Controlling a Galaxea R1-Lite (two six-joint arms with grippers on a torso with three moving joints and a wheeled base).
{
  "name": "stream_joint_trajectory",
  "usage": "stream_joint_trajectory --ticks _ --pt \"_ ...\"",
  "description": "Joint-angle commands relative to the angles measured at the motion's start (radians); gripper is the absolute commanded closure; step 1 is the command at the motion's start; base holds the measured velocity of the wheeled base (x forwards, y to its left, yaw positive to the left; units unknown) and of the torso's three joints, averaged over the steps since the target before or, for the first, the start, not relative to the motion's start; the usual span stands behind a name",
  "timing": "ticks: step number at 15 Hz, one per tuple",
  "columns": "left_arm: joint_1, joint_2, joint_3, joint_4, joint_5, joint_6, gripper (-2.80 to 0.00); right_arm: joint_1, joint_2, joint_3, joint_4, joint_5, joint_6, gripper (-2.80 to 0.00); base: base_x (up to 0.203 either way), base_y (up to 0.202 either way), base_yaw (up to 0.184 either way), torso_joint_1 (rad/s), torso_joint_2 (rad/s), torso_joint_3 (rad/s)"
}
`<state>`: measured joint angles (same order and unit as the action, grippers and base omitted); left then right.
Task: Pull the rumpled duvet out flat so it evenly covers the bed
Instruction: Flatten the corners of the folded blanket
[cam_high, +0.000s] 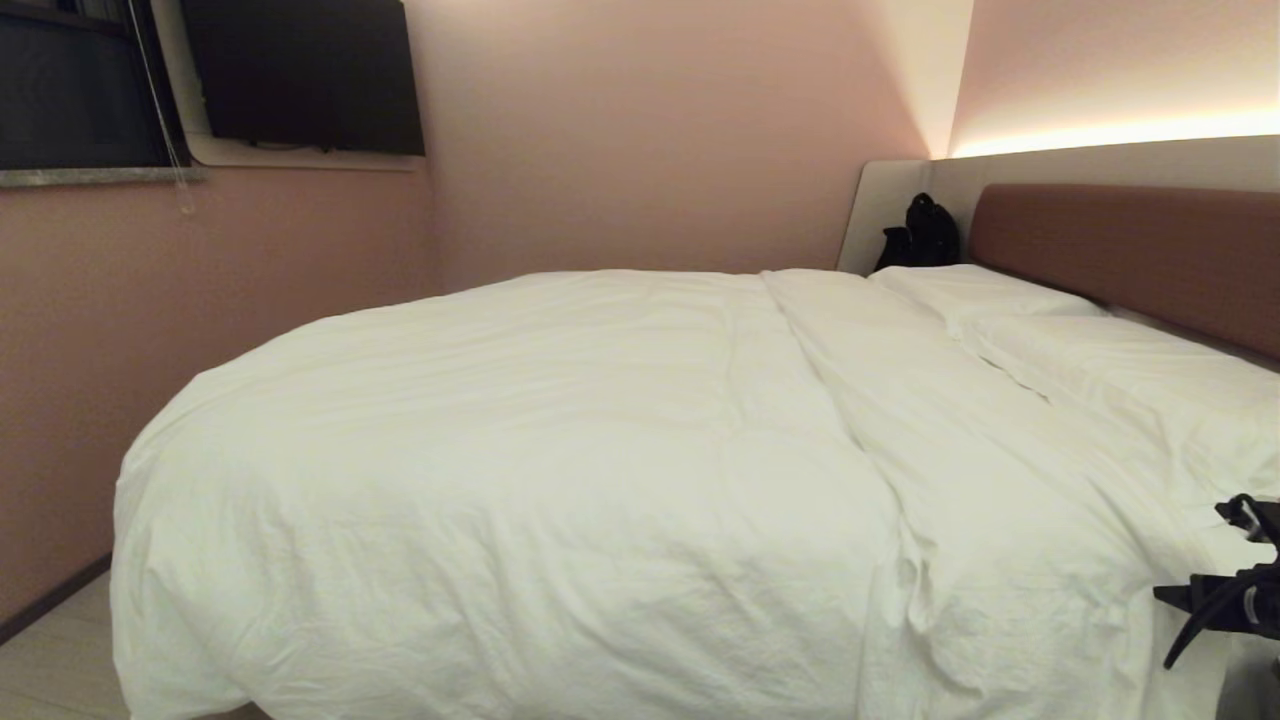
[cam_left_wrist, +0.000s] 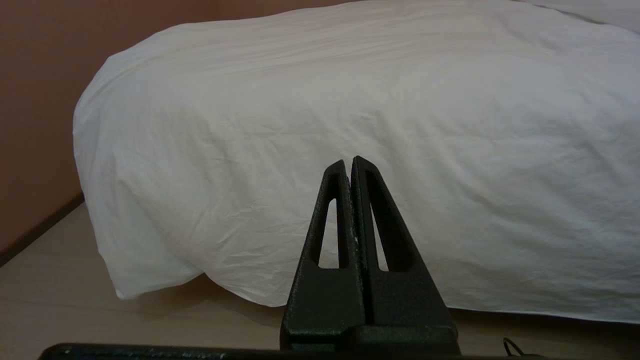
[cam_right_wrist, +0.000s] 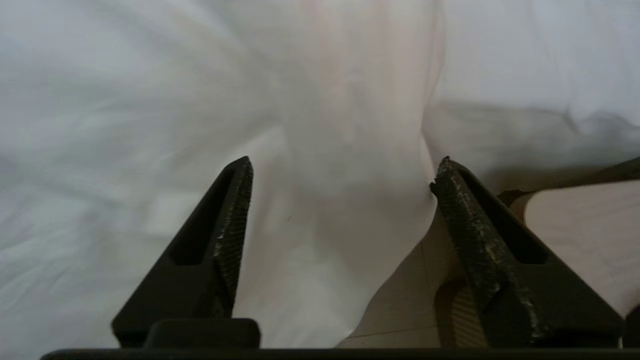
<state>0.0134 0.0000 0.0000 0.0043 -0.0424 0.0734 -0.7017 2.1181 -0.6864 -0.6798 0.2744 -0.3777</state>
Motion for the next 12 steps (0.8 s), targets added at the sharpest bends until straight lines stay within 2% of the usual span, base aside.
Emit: stream_joint_trajectory --ticks 1,6,12 --pt "0.0 0.002 0.0 0.0 -0.001 0.0 0.0 -0.001 -0.101 0.055 -0.004 0.048 -0.002 -2.8 0.0 0.0 0.0 0.0 0.0 0.0" --pt "0.0 0.002 0.0 0.0 -0.001 0.0 0.0 0.004 -0.333 0.146 0.004 0.112 0.006 -2.8 0.0 0.0 0.0 0.0 0.0 0.0" --pt "0.0 0.002 0.0 0.0 -0.001 0.0 0.0 0.064 -0.517 0.161 0.047 0.126 0.13 -2.8 0.0 0.0 0.0 0.0 0.0 0.0"
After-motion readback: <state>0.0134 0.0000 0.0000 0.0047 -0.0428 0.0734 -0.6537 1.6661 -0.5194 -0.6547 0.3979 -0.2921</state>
